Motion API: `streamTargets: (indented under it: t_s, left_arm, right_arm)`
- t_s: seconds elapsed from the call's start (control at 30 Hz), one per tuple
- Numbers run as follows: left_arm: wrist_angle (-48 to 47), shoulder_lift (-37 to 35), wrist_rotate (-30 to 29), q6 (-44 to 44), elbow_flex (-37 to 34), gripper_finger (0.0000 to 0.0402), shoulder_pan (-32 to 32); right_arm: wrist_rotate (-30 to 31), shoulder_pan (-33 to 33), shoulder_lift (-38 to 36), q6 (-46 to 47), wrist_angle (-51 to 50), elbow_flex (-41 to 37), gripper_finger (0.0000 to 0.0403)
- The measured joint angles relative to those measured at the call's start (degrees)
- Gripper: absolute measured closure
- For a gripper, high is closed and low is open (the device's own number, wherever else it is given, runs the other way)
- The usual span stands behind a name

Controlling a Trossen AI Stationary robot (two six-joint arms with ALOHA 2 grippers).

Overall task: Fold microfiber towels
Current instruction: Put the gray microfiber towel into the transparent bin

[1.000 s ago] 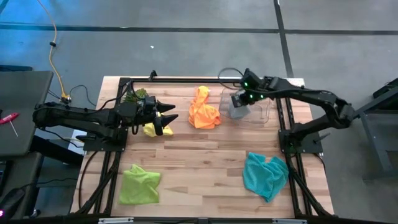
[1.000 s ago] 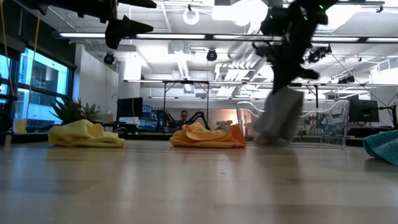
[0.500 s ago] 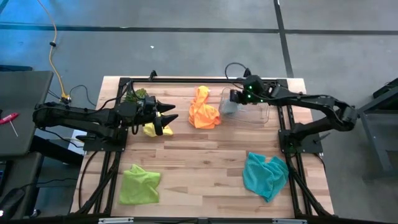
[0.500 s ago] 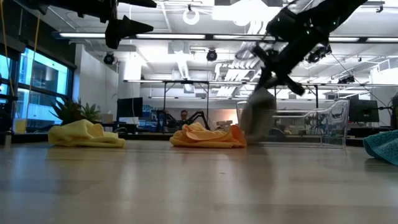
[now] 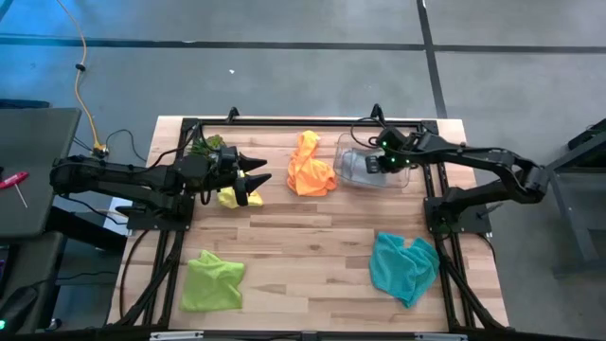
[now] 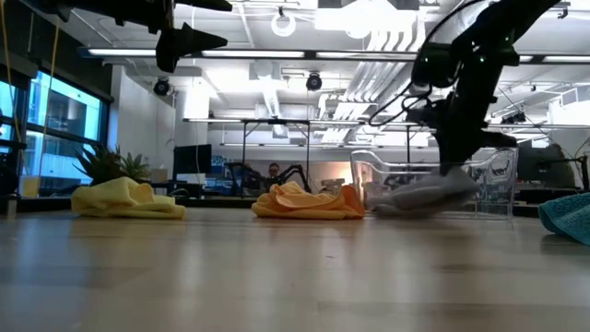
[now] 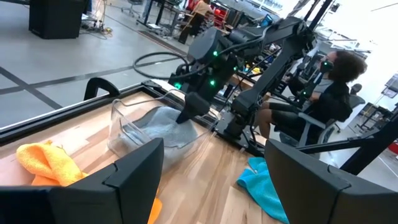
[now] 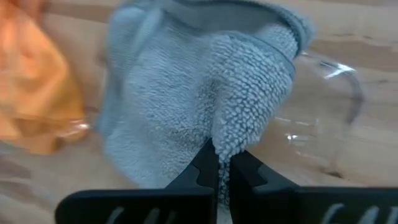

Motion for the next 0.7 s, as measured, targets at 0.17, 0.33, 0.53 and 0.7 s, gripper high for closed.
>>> streamTargets:
  t_s: [0.17, 0.33, 0.53, 0.7]
  left_arm:
    - [0.0, 0.01, -0.09, -0.02, 0.0, 0.0131, 0.0]
    - [-0.01, 0.01, -0.09, -0.07, 0.0, 0.0131, -0.02]
    - [-0.01, 0.01, 0.12, -0.06, 0.0, 0.0131, -0.02]
    - [-0.02, 0.01, 0.2, -0.04, 0.0, 0.0131, -0.02]
  right_arm:
    - [3.35, -1.07, 1.84, 0.56, -0.1, -1.32, 0.0403]
    - [5.21, -1.34, 3.18, 3.8, 0.63, -1.39, 0.0403]
    - [4.53, -1.32, 3.25, 5.87, 1.18, -1.3, 0.0401]
    - [4.27, -1.32, 3.18, 4.33, 1.11, -1.28, 0.0348]
